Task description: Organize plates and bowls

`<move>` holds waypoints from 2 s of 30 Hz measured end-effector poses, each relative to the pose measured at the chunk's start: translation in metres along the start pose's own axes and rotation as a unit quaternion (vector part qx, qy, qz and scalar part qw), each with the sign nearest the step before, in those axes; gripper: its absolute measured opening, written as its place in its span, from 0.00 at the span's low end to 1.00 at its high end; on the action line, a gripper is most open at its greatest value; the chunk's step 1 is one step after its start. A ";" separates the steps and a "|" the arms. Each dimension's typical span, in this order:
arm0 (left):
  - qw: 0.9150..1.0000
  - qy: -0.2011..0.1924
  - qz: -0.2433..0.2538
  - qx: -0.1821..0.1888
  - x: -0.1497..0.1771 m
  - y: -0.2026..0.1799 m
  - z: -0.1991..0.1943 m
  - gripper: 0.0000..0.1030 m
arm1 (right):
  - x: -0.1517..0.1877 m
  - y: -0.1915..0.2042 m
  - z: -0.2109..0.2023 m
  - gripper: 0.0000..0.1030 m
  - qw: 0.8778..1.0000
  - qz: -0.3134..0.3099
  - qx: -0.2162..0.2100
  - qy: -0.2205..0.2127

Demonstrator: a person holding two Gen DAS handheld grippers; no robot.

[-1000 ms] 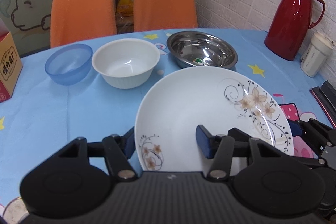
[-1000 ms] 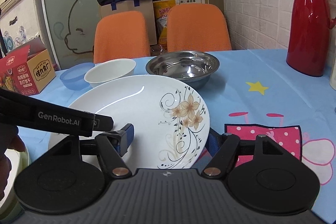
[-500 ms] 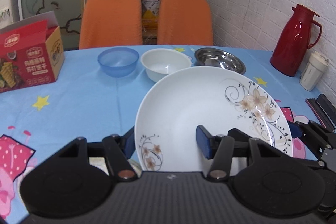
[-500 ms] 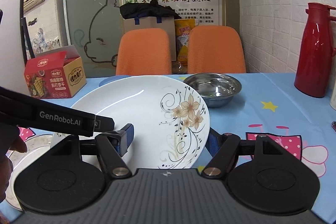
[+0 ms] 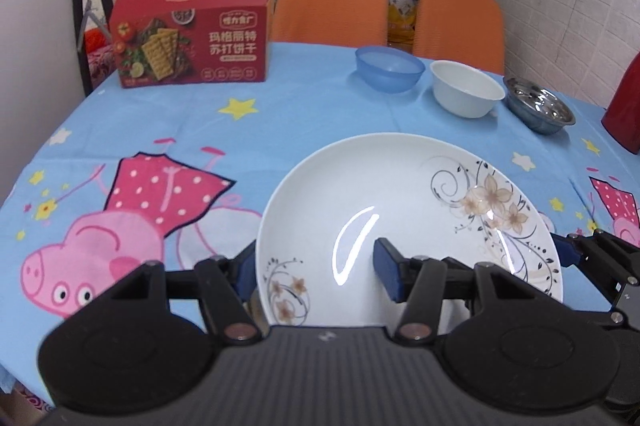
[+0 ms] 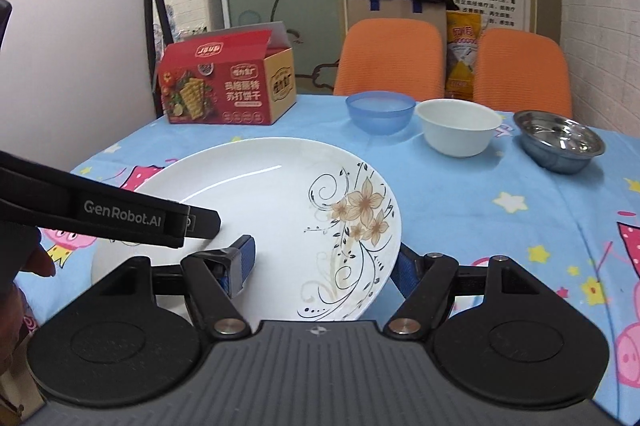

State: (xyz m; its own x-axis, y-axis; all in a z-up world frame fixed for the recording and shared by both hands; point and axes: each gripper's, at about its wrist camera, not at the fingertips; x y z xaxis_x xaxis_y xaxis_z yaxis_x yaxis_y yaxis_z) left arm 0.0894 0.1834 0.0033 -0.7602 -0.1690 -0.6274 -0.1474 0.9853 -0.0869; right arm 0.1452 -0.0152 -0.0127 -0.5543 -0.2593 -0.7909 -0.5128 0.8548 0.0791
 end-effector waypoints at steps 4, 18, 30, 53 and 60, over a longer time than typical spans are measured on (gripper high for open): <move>1.000 -0.008 0.000 0.006 0.003 0.002 0.000 0.53 | 0.003 0.009 0.007 1.00 1.000 -0.005 -0.006 0.011; 0.999 -0.042 -0.011 0.020 0.002 0.009 -0.004 0.59 | 0.003 0.007 0.015 1.00 0.999 -0.004 -0.023 0.024; 0.996 -0.089 0.021 0.015 -0.006 -0.008 -0.023 0.69 | -0.005 -0.004 0.001 1.00 1.000 0.018 -0.022 -0.013; 0.992 -0.068 0.095 0.038 -0.035 -0.105 0.001 0.76 | 0.005 -0.119 -0.026 1.00 0.992 0.116 0.048 -0.023; 0.987 -0.061 0.137 0.048 -0.053 -0.148 0.016 0.76 | 0.003 -0.170 -0.035 1.00 0.988 0.125 0.090 -0.031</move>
State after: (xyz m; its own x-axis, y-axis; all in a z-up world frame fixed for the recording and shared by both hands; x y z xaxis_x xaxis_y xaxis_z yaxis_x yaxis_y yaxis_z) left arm 0.1614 0.0466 0.0370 -0.6808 0.1037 -0.7251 0.1190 0.9924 0.0303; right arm 0.2072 -0.1769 -0.0073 -0.6044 -0.0074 -0.7967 -0.2383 0.9559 0.1718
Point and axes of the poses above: each gripper's, at about its wrist camera, not at the fingertips, and z roughly the way its jaws point, y to its left, x to its underside, and after that the axes turned 7 degrees about y, right-handed
